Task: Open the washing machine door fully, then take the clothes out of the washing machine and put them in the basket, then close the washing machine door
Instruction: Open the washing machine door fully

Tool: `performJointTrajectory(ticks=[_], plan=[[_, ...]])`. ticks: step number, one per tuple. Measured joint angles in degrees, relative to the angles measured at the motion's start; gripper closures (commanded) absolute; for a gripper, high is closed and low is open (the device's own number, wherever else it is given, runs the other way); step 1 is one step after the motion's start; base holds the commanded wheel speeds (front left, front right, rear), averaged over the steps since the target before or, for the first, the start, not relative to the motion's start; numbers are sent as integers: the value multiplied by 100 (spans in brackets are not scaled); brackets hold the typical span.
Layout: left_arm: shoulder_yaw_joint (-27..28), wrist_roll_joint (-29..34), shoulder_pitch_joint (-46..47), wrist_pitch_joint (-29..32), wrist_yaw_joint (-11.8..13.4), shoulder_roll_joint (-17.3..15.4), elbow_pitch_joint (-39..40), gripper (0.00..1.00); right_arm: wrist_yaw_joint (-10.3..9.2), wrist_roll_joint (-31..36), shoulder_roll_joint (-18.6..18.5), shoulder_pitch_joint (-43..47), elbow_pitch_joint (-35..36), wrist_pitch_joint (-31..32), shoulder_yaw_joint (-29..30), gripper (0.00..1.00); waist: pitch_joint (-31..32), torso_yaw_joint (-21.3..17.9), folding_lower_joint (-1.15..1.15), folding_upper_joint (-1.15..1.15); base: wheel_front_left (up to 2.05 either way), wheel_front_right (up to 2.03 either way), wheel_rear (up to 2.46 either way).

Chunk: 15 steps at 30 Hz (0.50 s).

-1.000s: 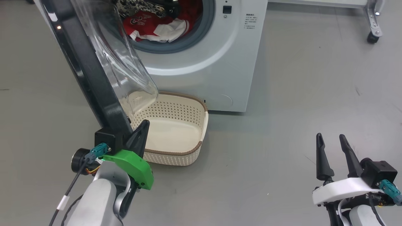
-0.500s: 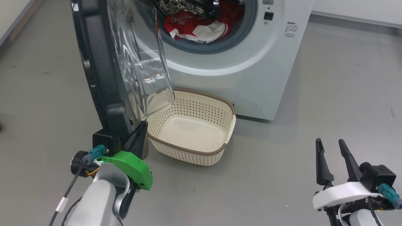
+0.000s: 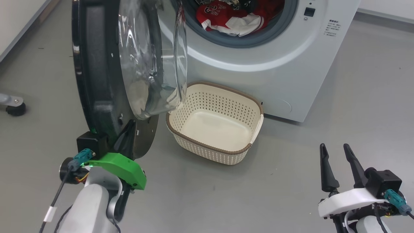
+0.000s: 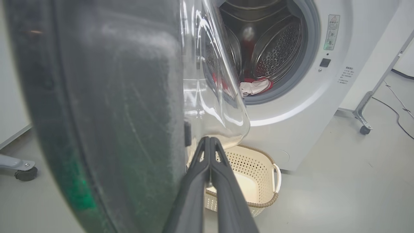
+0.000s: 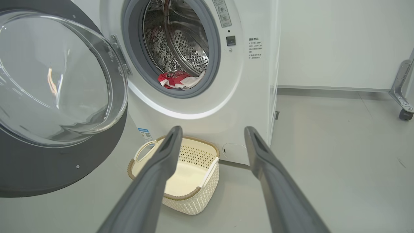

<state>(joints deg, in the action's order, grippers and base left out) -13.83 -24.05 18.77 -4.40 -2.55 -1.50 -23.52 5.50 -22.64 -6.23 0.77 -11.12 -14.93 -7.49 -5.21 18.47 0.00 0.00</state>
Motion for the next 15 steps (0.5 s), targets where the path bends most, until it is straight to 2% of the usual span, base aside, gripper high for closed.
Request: performJointTrajectory(ticks=[15], plan=[[848, -361, 7, -174, 235, -366, 90, 100, 44, 105, -105, -119, 85, 10, -75, 0, -517, 51, 0, 0, 0, 0, 0]])
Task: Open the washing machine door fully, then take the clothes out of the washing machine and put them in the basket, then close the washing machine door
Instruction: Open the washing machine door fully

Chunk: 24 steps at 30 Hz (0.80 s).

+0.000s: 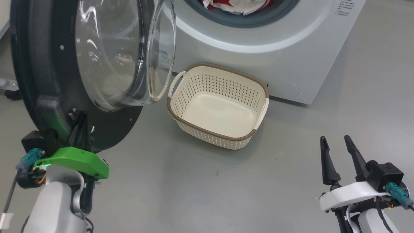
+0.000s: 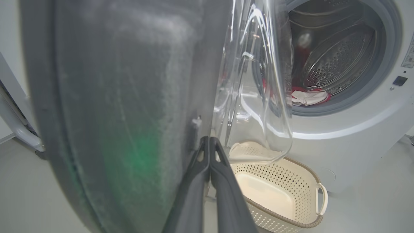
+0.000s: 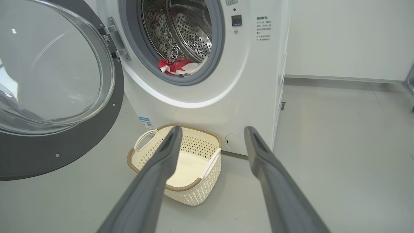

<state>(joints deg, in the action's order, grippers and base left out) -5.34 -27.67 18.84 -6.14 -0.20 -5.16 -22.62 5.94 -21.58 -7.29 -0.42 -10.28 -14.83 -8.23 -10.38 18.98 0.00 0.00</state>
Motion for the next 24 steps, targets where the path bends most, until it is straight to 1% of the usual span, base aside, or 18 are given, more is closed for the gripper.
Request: performJointTrajectory(ticks=[10, 19, 21, 24], plan=[[672, -365, 119, -136, 229, -227, 30, 100, 4, 76, -81, -247, 111, 100, -46, 0, -508, -8, 0, 0, 0, 0, 0], [1204, -709, 321, -236, 253, -441, 4, 100, 4, 109, -240, -441, 204, 149, -8, 0, -953, -43, 0, 0, 0, 0, 0], [1324, -772, 380, -266, 294, -480, -21, 100, 4, 110, -268, -454, 213, 151, 11, 0, -1039, -54, 0, 0, 0, 0, 0], [1483, -861, 418, -285, 294, -614, -70, 100, 4, 131, -321, -494, 226, 192, 30, 0, -1160, -74, 0, 0, 0, 0, 0]])
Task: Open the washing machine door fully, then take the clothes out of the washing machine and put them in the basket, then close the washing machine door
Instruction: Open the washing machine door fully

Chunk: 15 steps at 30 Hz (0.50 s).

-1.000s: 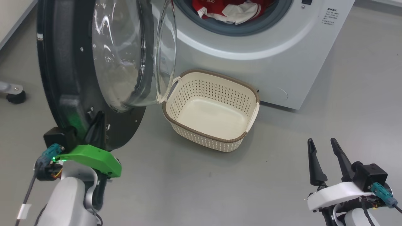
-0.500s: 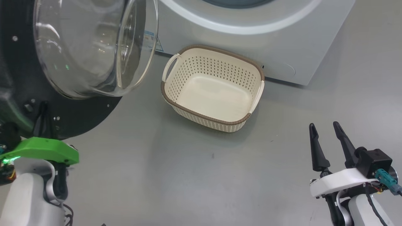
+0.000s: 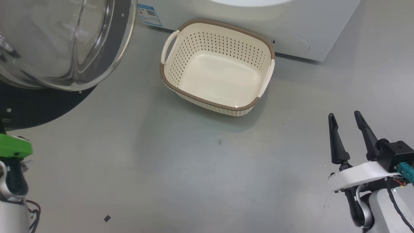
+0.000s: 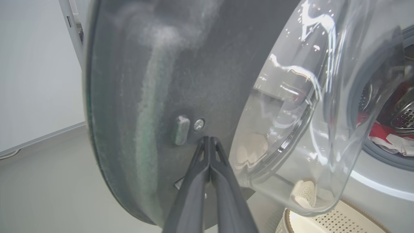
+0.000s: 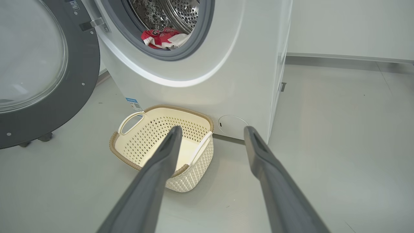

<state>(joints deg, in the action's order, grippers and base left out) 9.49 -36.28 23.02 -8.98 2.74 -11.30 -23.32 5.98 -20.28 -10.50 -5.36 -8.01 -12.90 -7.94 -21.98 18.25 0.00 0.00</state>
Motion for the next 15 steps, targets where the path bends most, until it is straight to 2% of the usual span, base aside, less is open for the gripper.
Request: performJointTrajectory(ticks=[5, 15], plan=[[209, -93, 96, 0, 5, -229, -87, 100, -1, 20, -54, -25, 54, 26, 33, 0, -192, -46, 0, 0, 0, 0, 0], [501, -314, 408, 10, -7, -439, -385, 100, -14, 34, -175, -128, 213, 101, 126, 0, -567, -120, 0, 0, 0, 0, 0]])
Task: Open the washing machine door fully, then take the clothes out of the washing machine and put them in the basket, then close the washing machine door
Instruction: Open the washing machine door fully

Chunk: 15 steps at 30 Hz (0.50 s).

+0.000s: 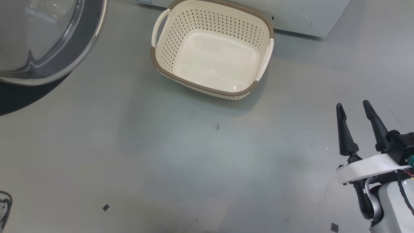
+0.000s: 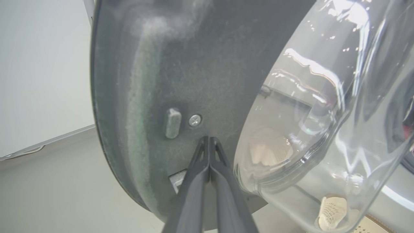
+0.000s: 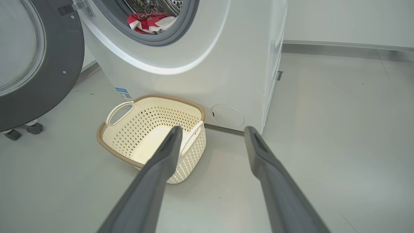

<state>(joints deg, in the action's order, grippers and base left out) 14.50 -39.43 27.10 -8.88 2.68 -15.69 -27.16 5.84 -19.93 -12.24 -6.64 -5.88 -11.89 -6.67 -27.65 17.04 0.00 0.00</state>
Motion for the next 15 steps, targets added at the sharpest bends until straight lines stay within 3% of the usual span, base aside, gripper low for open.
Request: performJointTrajectory(ticks=[15], plan=[[174, -160, 498, 13, -147, -245, -572, 100, -38, 92, -179, -110, 129, 58, 66, 0, -393, 3, 0, 0, 0, 0, 0]])
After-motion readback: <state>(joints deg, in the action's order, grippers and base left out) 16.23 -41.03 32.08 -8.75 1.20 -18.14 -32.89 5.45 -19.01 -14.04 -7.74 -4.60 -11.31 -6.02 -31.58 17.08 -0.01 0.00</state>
